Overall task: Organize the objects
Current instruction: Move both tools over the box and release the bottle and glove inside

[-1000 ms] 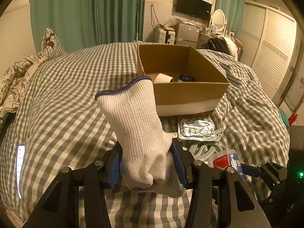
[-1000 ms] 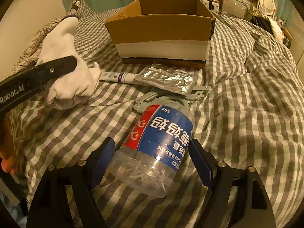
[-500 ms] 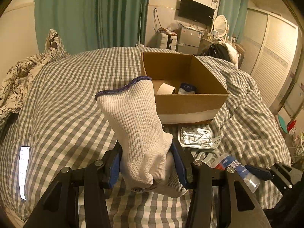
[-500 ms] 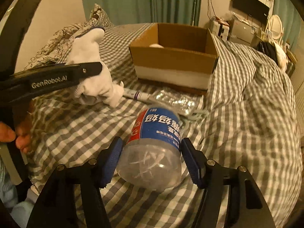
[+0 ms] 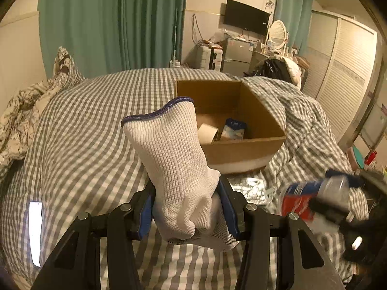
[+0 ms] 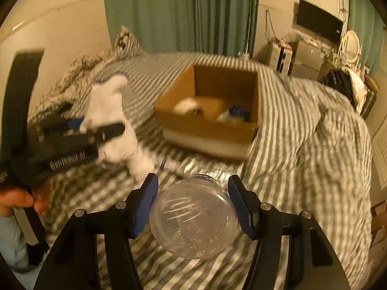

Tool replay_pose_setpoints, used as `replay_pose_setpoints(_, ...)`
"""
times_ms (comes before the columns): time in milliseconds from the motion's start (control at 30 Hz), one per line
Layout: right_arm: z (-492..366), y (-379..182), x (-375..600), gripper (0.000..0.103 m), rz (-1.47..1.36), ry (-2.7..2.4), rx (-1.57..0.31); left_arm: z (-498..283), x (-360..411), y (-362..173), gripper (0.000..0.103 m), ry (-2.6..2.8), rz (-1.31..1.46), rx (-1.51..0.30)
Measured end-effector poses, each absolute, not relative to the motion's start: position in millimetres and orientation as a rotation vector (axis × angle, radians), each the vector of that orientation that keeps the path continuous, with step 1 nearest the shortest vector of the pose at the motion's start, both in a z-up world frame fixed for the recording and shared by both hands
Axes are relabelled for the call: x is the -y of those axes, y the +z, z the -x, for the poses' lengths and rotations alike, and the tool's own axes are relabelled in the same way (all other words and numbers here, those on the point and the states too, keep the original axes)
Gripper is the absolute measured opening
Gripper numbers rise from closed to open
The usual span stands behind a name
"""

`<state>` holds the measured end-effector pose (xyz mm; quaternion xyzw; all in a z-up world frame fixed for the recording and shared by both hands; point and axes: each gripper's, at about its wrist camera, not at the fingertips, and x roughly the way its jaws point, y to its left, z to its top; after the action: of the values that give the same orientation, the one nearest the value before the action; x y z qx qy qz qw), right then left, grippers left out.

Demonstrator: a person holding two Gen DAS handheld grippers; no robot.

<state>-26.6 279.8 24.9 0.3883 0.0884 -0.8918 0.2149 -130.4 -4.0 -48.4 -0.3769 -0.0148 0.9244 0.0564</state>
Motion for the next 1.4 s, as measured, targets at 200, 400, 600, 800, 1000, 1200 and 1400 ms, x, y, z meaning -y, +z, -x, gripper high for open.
replay_pose_setpoints(200, 71.3, 79.5, -279.5, 0.059, -0.947, -2.554, -0.245, 165.6, -8.7, -16.9, 0.050, 2.801, 1.078, 0.021)
replay_pose_setpoints(400, 141.7, 100.8, -262.5, 0.058, -0.949, -2.574, -0.227, 228.5, -19.9, -6.7, 0.050, 2.831, 1.091, -0.017)
replay_pose_setpoints(600, 214.8, 82.3, -256.7, 0.056, -1.065, -2.535, -0.089, 282.6, -26.6, -32.2, 0.050, 2.778, 1.178, 0.020)
replay_pose_setpoints(800, 247.4, 52.2, -268.8, 0.055, -1.143, -2.516, 0.067, 293.4, -35.0, -59.9, 0.060, 2.721, 1.205, 0.032)
replay_pose_setpoints(1000, 229.1, 59.2, -285.2, 0.071, -1.098, -2.566, 0.024, 285.3, -37.0, -46.4, 0.089, 2.701, 1.185, 0.022)
replay_pose_setpoints(1200, 185.9, 91.2, -297.6, 0.082, -0.995, -2.646, -0.107, 262.3, -26.5, -24.2, 0.096, 2.746, 1.147, -0.033)
replay_pose_setpoints(1400, 126.4, 107.5, -304.4, 0.091, -0.875, -2.694, -0.260, 220.1, -17.4, -19.2, 0.098, 2.787, 1.113, -0.093)
